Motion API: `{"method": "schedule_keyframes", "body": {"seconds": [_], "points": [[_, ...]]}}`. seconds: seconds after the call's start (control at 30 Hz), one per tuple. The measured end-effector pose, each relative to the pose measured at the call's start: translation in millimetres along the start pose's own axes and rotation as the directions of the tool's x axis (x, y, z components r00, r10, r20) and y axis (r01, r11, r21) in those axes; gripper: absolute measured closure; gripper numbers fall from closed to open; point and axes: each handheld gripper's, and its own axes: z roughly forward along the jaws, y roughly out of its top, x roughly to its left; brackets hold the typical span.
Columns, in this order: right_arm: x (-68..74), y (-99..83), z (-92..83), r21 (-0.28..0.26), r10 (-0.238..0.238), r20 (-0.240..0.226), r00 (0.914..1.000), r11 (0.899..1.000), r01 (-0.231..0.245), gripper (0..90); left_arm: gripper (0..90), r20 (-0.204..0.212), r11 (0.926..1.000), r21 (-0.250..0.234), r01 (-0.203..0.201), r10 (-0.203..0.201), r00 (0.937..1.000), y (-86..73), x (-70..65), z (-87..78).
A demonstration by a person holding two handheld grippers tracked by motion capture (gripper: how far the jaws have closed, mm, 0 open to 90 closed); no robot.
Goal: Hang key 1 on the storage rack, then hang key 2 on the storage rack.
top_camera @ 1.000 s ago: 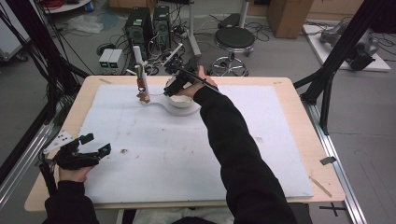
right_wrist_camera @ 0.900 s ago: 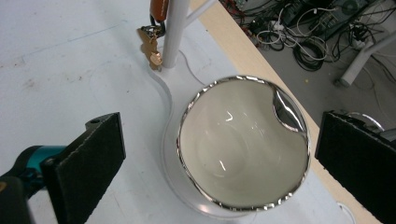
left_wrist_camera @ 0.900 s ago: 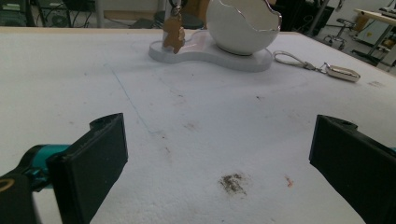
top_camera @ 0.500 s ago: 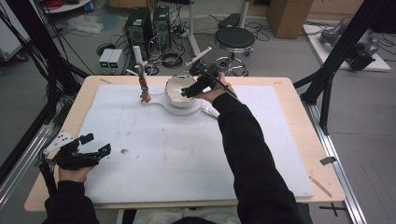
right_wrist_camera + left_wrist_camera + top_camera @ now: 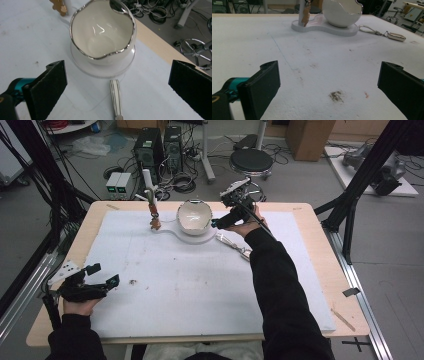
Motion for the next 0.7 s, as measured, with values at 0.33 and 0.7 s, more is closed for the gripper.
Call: {"method": "schedule_keyframes", "body": {"seconds": [0.33,0.7], "points": [[-12.3,-22.7,0.9,0.010,0.041,0.008,0.9991,0.999,-0.041,0.9,4.8,-0.001,1.0000,0.000,-0.001,0.001,1.0000,0.0,0.4,-0.4],[-17.6,-30.6,2.1,0.061,0.026,0.016,0.9995,0.998,-0.027,0.9,4.8,0.001,1.0000,-0.001,0.002,-0.002,1.0000,0.1,0.9,0.3]]}}
